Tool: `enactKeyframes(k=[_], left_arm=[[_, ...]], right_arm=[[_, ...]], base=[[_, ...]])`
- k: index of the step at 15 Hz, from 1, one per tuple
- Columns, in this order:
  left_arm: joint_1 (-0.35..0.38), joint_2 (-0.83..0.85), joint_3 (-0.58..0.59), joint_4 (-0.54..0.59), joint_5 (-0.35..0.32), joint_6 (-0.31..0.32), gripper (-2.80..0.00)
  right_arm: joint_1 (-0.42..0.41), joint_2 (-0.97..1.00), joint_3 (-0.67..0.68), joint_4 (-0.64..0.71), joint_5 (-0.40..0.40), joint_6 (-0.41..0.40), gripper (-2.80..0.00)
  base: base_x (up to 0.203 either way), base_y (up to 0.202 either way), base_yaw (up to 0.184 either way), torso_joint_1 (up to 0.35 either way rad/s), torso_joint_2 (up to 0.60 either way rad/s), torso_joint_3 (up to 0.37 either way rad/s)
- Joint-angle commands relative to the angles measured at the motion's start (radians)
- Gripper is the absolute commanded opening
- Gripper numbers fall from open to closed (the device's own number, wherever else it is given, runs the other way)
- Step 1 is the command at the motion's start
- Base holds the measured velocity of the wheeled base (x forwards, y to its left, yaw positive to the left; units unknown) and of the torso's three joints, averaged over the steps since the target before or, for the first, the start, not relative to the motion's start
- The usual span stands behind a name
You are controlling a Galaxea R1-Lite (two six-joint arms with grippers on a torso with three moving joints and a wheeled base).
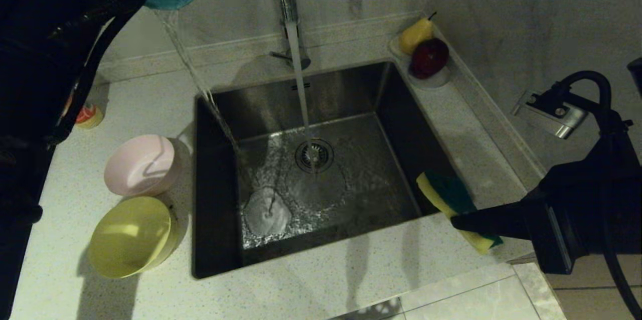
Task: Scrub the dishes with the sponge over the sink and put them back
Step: Wash the bowl
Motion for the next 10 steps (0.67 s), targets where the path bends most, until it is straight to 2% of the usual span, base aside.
enactKeyframes(k=[1,4,7,10], left_arm=[[-0.001,-0.016,0.002,-0.015,-0.003,0.000,-2.80],[0.000,-0.038,0.004,-0.050,-0.007,-0.002,-2.80],[0.000,-0.044,0.000,-0.040,-0.014,-0.005,-2.80],[0.000,-0.051,-0.005,0.137,-0.006,-0.012,-2.80]], right_arm=[[0.000,0.007,0.000,0.002,0.001,0.001,-2.80],[0.000,0.017,0.003,0.002,0.004,0.001,-2.80],[0.000,0.012,0.001,0.002,0.012,0.001,-2.80],[0.000,-0.009,-0.017,0.001,0.015,-0.002,-2.80]], base=[[0.000,0.000,0.000,0.000,0.00,0.000],[0.000,0.000,0.000,0.000,0.00,0.000],[0.000,0.000,0.000,0.000,0.00,0.000],[0.000,0.000,0.000,0.000,0.00,0.000]])
